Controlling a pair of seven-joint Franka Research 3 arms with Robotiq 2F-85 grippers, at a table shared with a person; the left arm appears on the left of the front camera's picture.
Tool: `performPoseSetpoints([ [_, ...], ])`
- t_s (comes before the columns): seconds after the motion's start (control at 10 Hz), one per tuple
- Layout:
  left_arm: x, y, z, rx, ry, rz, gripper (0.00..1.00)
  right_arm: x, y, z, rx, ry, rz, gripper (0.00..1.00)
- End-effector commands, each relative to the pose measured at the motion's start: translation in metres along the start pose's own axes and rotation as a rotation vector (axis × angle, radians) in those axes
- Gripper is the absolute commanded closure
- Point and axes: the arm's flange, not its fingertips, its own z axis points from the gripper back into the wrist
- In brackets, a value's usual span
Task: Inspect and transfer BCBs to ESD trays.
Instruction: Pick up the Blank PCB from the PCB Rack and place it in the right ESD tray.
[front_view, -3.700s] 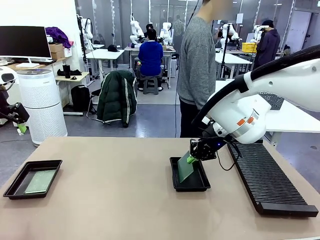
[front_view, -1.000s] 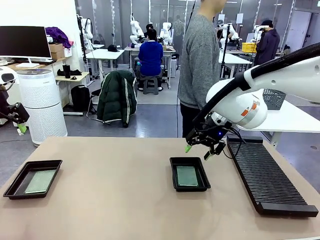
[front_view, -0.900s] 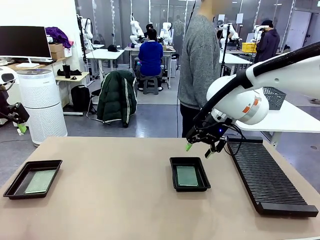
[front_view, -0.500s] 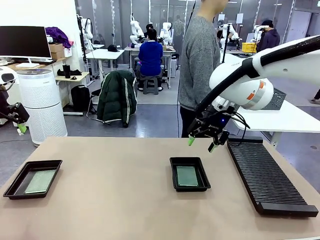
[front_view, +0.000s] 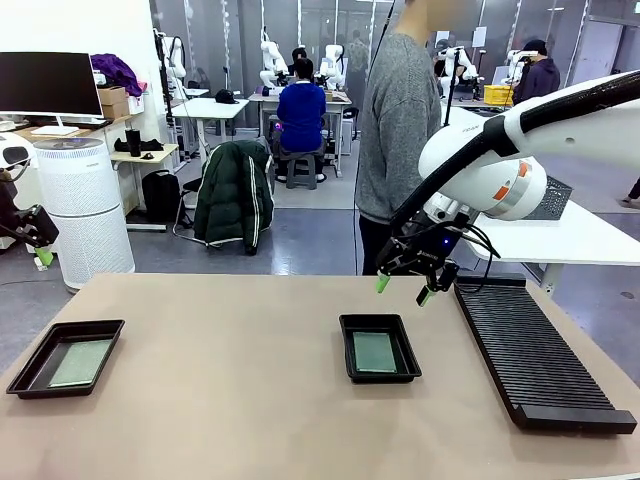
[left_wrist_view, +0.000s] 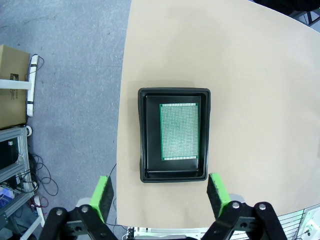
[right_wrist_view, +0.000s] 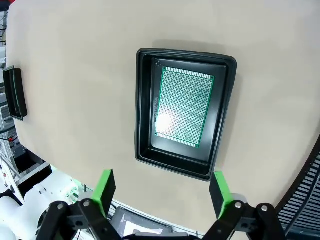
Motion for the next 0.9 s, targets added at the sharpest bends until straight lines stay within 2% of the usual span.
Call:
performPoseSetpoints([
  [0.0, -0.0018, 0.001, -0.0028, 0.001, -0.012, -0.001, 0.0, -0.0012, 0.0, -0.0038, 0.0, -0.02, -0.001, 0.0],
  [0.8, -0.0018, 0.001, -0.0028, 0.001, -0.012, -0.001, 0.0, -0.0012, 0.0, -0.0038, 0.0, -0.02, -0.001, 0.0],
])
